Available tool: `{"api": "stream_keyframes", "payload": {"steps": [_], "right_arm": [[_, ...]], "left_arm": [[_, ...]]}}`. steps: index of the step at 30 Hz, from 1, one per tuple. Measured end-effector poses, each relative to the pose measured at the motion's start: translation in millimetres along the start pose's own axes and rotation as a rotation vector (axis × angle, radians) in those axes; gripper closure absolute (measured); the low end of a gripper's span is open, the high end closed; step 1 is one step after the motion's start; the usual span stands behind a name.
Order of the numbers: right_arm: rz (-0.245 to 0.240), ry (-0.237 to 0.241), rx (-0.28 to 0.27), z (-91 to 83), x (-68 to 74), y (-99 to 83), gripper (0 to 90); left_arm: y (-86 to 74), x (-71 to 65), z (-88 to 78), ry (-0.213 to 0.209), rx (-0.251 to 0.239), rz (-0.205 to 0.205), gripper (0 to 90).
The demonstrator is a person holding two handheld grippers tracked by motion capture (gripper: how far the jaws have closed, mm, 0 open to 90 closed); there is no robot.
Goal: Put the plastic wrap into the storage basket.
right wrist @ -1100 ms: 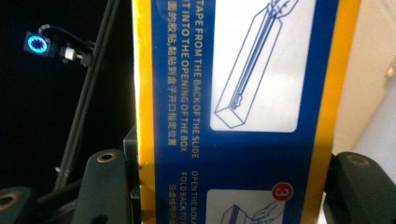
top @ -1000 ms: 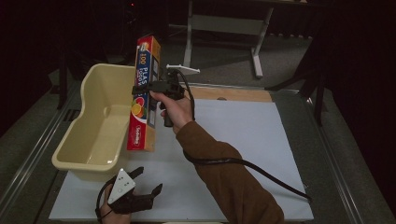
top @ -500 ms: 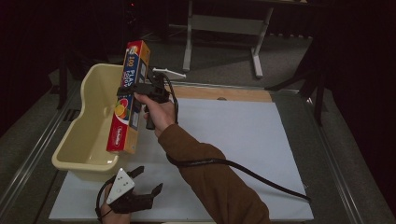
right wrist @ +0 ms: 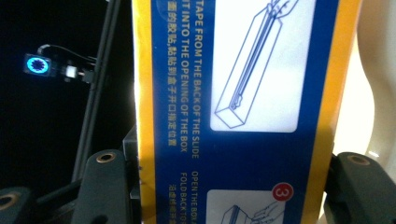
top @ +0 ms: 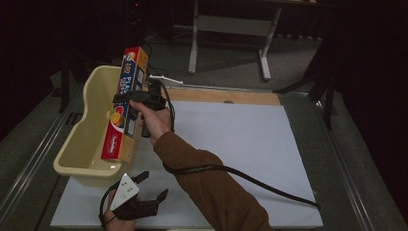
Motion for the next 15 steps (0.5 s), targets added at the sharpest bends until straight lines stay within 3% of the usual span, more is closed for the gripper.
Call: {"api": "stream_keyframes", "payload": {"steps": [12, 15], "right_arm": [[0.034, -0.003, 0.005, 13.1, 2.6, -5.7, 39.1], [0.015, -0.011, 0.004, 16.0, 3.4, -9.7, 39.1]], "left_arm": [[-0.3, -1.2, -1.6, 0.001, 0.0, 0.005, 15.5], [-0.3, -0.7, -3.2, 0.006, -0.002, 0.003, 15.5]]}}
Point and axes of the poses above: each handheld gripper's, and its own axes: z roughly forward along the jaws, y roughly out of its top, x roughly to its left, the point moved 3 cm from there along z, roughly forward along the jaws, and after that the axes turned 11 degrees about -x, right-handed, at the moved point
